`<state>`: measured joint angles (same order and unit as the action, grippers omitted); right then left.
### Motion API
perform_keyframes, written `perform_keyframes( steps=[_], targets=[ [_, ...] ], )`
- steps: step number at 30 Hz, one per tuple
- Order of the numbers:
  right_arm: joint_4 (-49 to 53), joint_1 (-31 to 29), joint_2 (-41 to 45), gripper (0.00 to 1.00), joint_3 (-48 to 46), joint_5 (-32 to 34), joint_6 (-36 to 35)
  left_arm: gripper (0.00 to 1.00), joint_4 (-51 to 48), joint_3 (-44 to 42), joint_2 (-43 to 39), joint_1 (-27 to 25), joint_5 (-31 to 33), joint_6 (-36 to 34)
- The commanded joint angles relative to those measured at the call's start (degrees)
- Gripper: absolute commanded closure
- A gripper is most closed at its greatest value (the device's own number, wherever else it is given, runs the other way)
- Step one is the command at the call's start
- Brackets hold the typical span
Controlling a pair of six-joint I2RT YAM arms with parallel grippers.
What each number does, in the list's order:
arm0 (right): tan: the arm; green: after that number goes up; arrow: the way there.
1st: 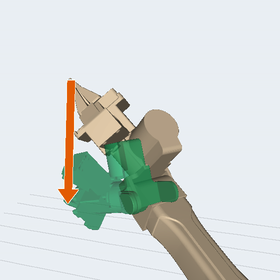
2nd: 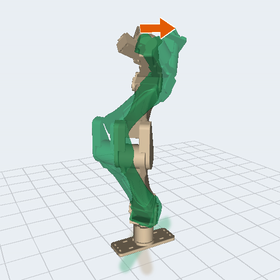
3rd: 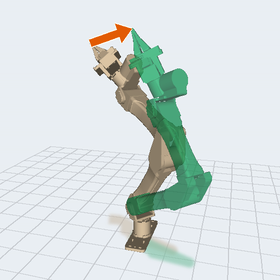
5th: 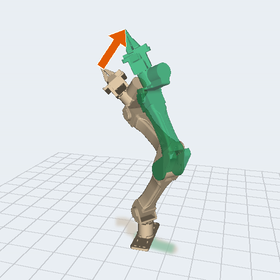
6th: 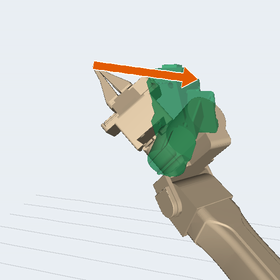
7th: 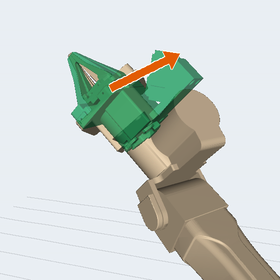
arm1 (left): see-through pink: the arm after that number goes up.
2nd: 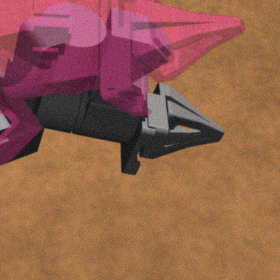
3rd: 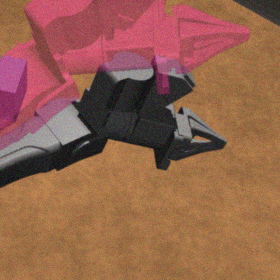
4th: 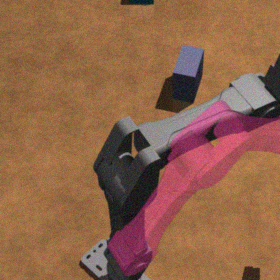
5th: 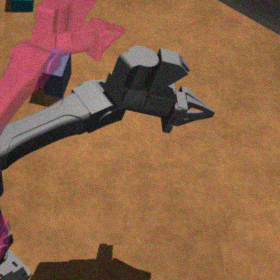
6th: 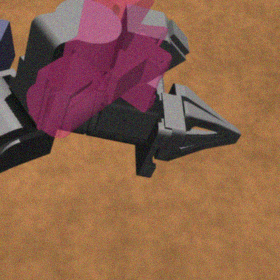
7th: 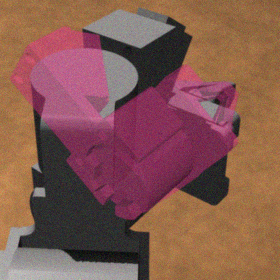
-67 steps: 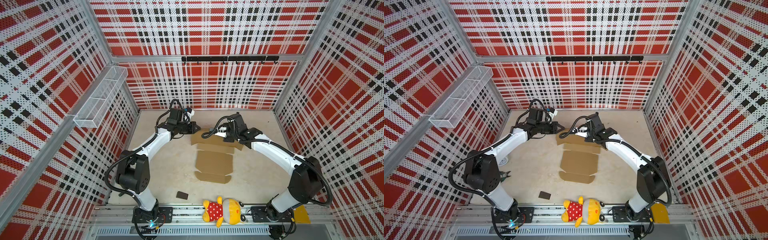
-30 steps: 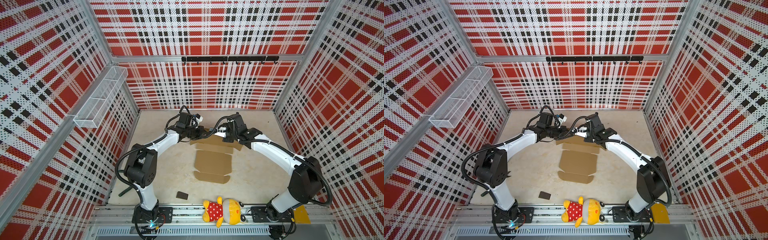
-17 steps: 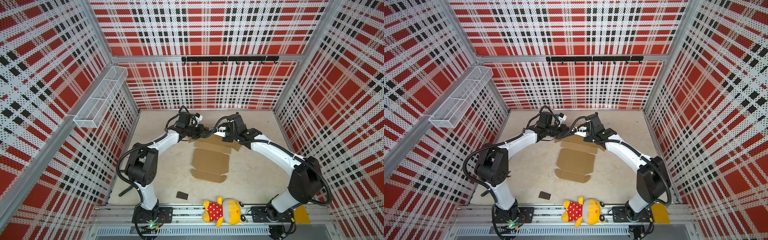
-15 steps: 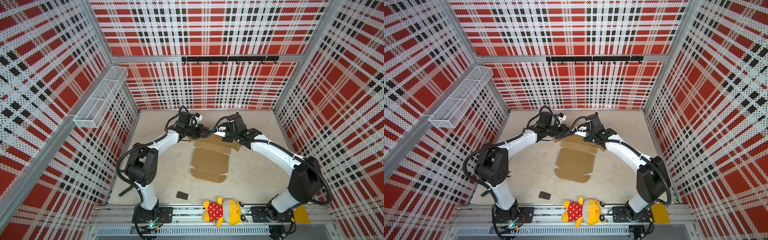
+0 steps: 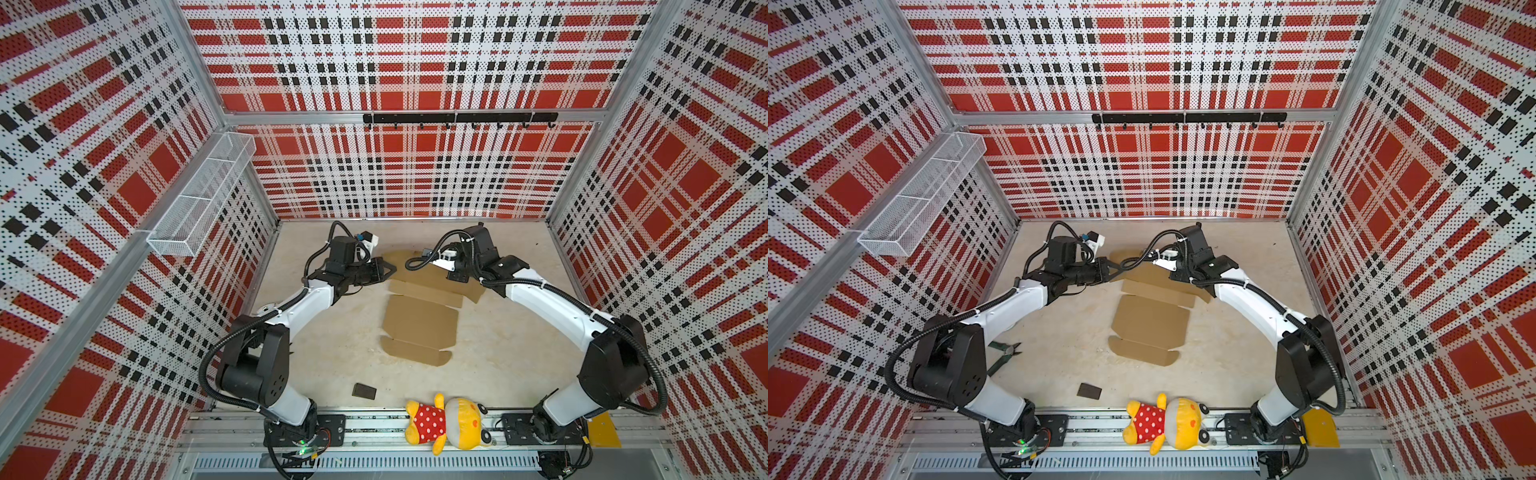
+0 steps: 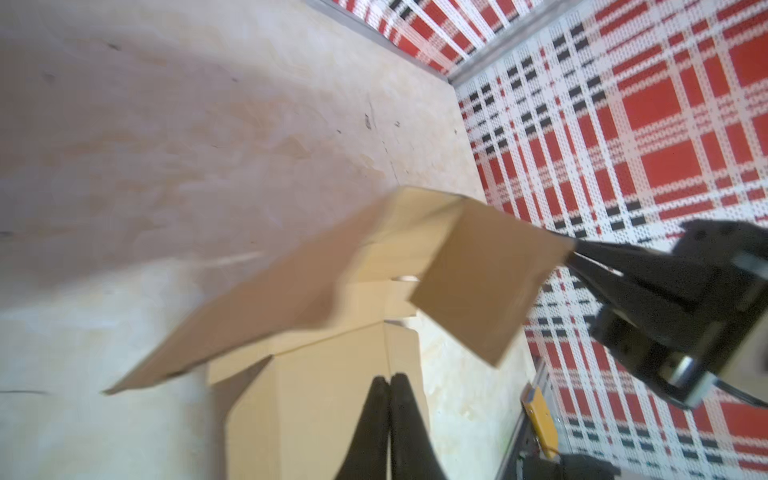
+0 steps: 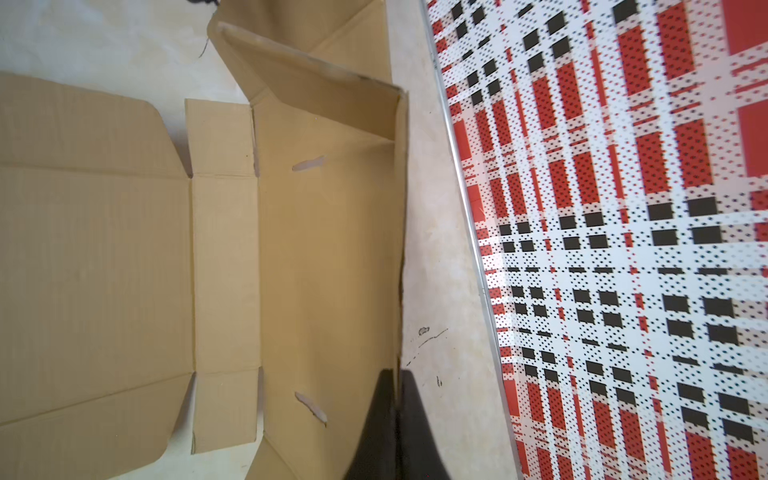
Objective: Fold the paper box
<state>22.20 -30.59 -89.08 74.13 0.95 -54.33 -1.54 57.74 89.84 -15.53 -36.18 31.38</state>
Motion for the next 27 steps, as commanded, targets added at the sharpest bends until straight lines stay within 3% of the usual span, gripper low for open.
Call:
perform_keyframes(
  steps=[1, 18, 27],
  targets=[
    [-3.22, 1.13, 4.5, 0.98, 0.06, -3.47, 2.95, 0.92, 3.17, -1.44, -0.47, 1.48, 4.04, -0.71],
    [-3.87, 1.77, 10.23, 0.98, -3.57, -7.64, 7.29, 0.93, 4.7, -0.2, 3.32, 5.23, 4.0, -0.99],
    [-6.03, 3.51, 11.62, 0.98, -4.09, -10.96, 13.33, 1.0, 16.73, -4.12, 6.27, 7.99, -0.98, 9.22]
  ],
)
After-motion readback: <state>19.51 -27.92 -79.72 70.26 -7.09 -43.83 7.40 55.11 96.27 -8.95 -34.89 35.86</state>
